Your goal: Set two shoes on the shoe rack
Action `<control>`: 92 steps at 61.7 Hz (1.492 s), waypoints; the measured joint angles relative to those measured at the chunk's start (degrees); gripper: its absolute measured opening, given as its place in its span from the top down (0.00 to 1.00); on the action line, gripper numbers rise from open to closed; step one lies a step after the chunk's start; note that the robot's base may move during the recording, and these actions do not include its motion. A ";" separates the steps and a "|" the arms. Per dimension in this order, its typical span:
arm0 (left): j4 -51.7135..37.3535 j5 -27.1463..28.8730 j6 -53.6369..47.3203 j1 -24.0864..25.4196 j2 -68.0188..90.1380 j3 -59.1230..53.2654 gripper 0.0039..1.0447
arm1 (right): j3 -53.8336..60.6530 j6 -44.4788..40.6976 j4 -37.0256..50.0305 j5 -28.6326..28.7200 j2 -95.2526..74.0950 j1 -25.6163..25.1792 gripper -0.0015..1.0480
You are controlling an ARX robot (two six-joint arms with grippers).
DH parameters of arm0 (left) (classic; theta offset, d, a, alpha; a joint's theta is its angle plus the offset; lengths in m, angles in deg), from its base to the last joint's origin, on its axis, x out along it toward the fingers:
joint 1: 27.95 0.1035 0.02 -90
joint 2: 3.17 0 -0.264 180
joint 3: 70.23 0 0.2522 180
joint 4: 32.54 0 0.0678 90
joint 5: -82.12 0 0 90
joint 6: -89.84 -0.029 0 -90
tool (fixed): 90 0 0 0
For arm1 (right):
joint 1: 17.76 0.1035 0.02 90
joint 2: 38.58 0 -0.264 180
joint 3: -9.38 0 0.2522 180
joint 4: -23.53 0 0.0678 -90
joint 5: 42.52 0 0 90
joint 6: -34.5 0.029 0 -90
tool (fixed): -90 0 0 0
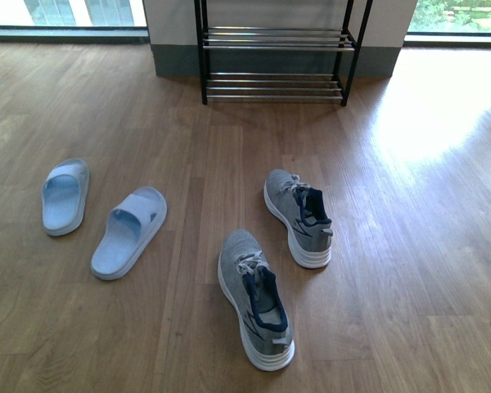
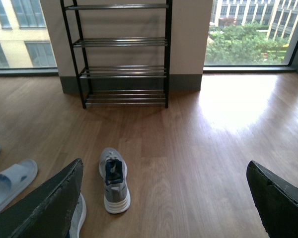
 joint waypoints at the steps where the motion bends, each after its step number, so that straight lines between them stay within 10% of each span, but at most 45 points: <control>1: 0.00 0.00 0.00 0.00 0.00 0.00 0.09 | 0.00 0.00 0.00 0.00 0.00 0.00 0.09; 92: 0.00 0.02 0.00 0.00 0.00 0.00 0.09 | 0.00 0.02 0.00 0.09 -0.02 0.00 0.09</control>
